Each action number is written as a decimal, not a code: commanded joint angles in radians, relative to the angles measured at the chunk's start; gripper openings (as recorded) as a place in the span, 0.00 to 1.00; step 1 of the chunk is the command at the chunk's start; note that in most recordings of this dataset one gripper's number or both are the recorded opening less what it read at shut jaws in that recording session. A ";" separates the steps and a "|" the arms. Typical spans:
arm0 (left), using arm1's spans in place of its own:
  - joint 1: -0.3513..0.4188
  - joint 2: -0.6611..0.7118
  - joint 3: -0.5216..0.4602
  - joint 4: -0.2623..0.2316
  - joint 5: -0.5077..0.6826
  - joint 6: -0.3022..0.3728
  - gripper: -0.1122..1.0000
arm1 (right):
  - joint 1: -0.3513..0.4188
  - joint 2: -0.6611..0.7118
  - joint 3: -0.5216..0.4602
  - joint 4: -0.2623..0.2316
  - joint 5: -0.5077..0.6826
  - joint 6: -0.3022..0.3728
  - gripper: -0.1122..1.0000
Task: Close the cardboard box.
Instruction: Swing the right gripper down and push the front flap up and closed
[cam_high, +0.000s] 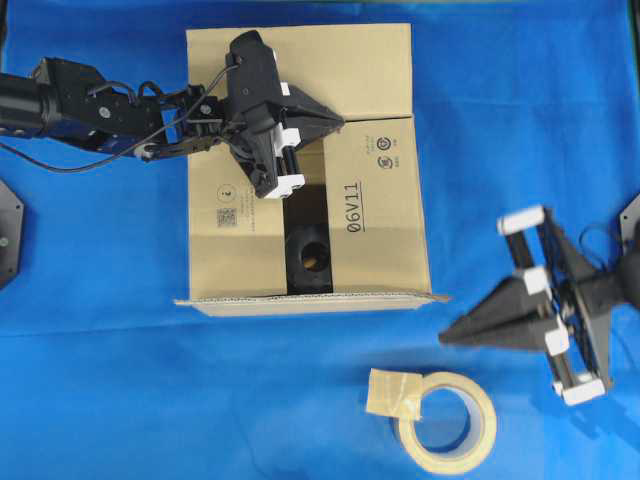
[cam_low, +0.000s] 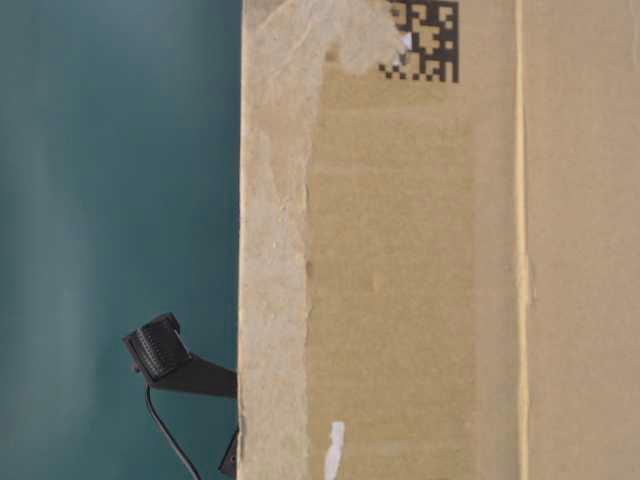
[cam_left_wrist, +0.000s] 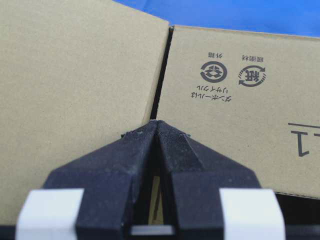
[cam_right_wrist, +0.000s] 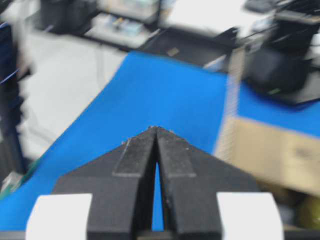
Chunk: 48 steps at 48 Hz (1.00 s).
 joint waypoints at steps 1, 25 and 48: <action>0.008 -0.012 -0.005 0.000 -0.006 0.002 0.10 | 0.023 0.028 0.011 -0.002 0.017 0.008 0.10; 0.008 -0.015 0.002 0.000 -0.006 -0.003 0.10 | -0.043 0.100 0.032 0.003 -0.015 0.003 0.10; -0.002 -0.015 0.002 0.000 -0.006 -0.008 0.10 | -0.290 0.141 0.026 0.015 0.014 0.005 0.10</action>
